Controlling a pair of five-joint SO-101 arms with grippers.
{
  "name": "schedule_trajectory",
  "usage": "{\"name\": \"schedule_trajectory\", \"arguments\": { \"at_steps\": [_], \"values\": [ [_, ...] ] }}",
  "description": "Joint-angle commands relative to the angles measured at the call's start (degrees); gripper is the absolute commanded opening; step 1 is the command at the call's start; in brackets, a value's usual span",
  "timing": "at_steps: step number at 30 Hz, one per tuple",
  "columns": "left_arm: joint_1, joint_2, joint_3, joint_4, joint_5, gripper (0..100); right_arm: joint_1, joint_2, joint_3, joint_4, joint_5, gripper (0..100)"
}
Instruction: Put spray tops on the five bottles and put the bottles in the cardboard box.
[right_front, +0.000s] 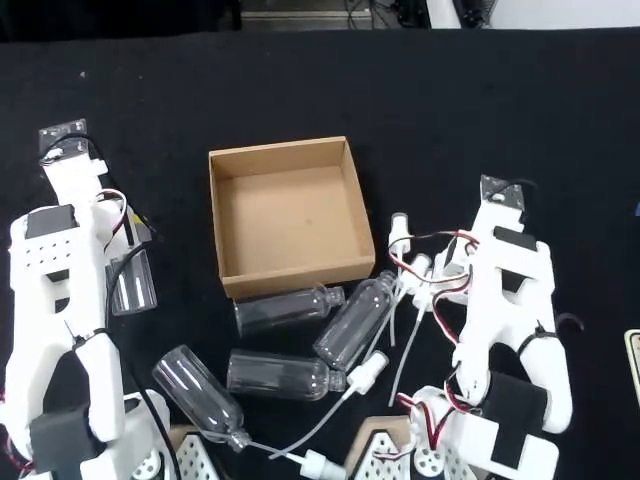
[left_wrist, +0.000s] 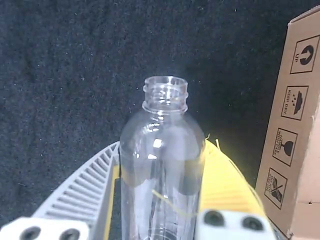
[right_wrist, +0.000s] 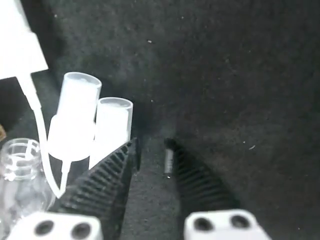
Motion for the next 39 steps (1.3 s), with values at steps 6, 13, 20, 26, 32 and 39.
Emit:
{"name": "schedule_trajectory", "arguments": {
  "at_steps": [6,13,20,26,32,39],
  "values": [
    [-0.66,-2.46,-0.84,-0.35,0.62,9,5.63,-0.22,-5.93,0.18,3.25,4.7],
    [-0.66,-2.46,-0.84,-0.35,0.62,9,4.48,0.22,-12.88,7.74,-2.02,15.8],
    [-0.66,-2.46,-0.92,-0.44,0.62,9,-2.46,0.22,-12.35,9.76,-4.4,16.3],
    [-0.66,-2.46,-0.92,-0.44,0.62,9,-5.45,0.22,-9.19,4.84,-9.32,16.3],
    [-0.66,-2.46,-0.92,-0.44,0.62,9,-7.21,0.31,-7.08,3.25,-9.67,16.3],
    [-0.66,-2.46,-0.92,-0.44,0.62,9,-7.03,0.31,-1.01,-1.41,-9.32,16.3]
  ]
}}
